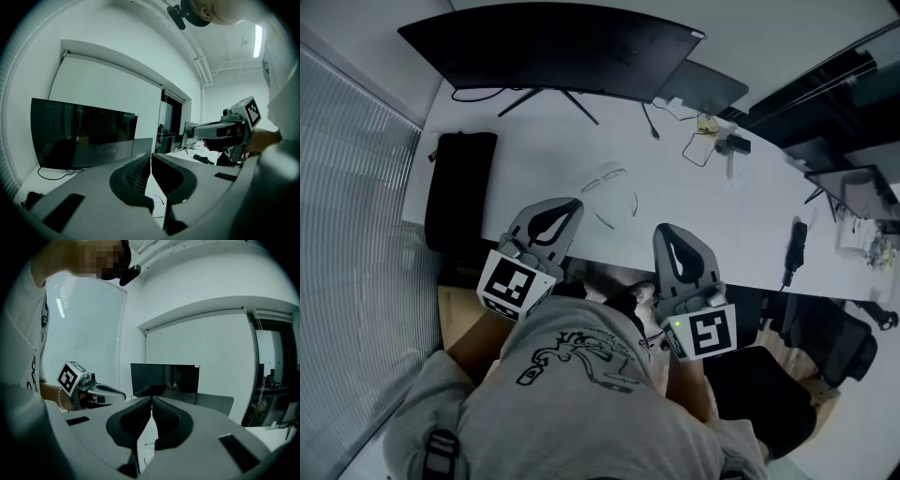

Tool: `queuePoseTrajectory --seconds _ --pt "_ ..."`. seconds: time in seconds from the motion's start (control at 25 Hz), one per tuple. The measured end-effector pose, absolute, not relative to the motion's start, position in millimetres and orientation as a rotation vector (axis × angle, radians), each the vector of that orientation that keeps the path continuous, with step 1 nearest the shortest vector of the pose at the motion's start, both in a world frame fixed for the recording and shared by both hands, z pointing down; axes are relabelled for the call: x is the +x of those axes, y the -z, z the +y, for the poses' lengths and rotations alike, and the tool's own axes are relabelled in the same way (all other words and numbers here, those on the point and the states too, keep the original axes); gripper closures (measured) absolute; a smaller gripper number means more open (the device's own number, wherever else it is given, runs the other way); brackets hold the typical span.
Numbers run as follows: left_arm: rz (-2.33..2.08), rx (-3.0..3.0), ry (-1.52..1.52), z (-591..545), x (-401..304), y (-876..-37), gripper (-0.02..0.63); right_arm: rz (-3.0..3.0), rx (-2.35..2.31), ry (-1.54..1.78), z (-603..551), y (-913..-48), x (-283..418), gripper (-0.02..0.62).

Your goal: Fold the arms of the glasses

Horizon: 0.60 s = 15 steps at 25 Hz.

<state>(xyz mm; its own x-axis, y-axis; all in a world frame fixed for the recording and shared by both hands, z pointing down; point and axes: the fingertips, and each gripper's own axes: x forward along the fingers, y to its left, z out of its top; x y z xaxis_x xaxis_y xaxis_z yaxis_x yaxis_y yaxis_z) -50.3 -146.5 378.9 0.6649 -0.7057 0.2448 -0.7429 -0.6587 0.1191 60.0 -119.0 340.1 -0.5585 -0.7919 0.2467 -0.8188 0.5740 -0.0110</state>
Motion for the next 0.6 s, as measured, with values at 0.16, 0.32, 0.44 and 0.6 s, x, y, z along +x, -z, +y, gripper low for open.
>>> queuePoseTrajectory --seconds 0.16,0.32,0.44,0.6 --pt "-1.169 2.648 -0.34 -155.3 -49.4 -409.0 0.581 -2.571 1.324 -0.161 -127.5 -358.8 64.1 0.574" --pt "-1.143 2.629 -0.435 -166.6 -49.6 -442.0 0.557 -2.513 1.335 -0.201 -137.3 -390.3 73.2 0.568" --pt "-1.115 2.615 -0.513 -174.0 -48.1 -467.2 0.539 -2.479 1.353 -0.223 -145.1 -413.8 81.7 0.558" --pt "-1.081 2.605 -0.626 -185.3 -45.1 -501.4 0.532 -2.438 1.356 -0.26 -155.6 -448.0 91.9 0.554"
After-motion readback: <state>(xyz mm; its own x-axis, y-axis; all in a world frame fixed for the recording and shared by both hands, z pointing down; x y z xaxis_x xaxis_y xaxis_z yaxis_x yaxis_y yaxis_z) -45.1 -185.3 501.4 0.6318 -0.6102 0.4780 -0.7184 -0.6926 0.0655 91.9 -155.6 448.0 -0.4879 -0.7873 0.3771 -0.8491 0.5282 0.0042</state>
